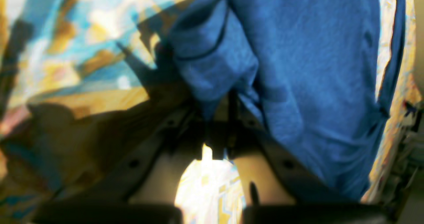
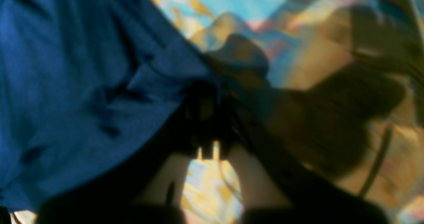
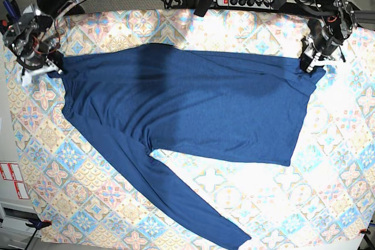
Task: Fold the T-shirt properly
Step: 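Pull the held shirt edge with both grippers toward the robot base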
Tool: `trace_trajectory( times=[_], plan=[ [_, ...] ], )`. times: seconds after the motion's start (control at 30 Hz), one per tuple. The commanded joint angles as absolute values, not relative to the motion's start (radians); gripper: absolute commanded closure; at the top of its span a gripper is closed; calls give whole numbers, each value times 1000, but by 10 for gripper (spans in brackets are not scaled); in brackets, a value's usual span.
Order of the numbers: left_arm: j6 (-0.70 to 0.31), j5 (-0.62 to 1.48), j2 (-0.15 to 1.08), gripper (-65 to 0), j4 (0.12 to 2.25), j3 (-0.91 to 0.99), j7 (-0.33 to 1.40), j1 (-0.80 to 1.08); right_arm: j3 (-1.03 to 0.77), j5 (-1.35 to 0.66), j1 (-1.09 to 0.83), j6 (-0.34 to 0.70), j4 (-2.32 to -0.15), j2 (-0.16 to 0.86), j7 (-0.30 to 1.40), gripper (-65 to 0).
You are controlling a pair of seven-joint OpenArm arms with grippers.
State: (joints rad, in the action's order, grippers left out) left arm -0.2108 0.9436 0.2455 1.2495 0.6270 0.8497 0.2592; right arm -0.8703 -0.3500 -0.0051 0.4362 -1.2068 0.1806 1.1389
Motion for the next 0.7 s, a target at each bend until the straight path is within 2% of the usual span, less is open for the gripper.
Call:
trace_trajectory(
  times=[0.0,0.3,0.67],
  plan=[
    [-200,935,274,0,1267,653,802,274,-883,-334,-13,423,-1241,214,1110,-1],
    [-200,937,272,0,1268,659,802,332,-878,-332,-53,423,-1277,211,1110,-2],
    [-200,932,189,0,1498,661,802,449,-878,-328,-81,423,-1277,211,1110,-3]
  ],
)
